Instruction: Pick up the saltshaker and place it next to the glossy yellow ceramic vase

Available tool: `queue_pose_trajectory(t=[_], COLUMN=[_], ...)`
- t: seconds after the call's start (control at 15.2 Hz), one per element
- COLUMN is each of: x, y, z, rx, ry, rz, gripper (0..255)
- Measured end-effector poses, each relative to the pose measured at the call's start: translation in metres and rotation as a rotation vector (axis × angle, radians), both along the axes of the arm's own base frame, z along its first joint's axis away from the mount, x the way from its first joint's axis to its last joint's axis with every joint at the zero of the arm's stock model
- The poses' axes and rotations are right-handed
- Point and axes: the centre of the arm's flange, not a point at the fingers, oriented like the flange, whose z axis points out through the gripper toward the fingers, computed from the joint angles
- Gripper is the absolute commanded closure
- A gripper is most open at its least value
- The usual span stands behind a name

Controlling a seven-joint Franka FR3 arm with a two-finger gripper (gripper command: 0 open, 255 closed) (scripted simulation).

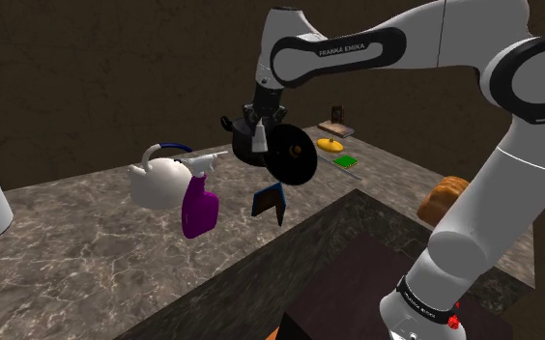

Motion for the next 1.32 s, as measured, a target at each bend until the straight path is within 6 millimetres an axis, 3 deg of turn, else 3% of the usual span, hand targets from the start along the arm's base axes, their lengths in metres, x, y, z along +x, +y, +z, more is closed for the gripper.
queue_pose_trajectory(t=[1.32], x=[-0.023], y=[-0.262], z=[0.000], rx=[0.000], ry=[0.001], rz=[0.000], gripper=[255])
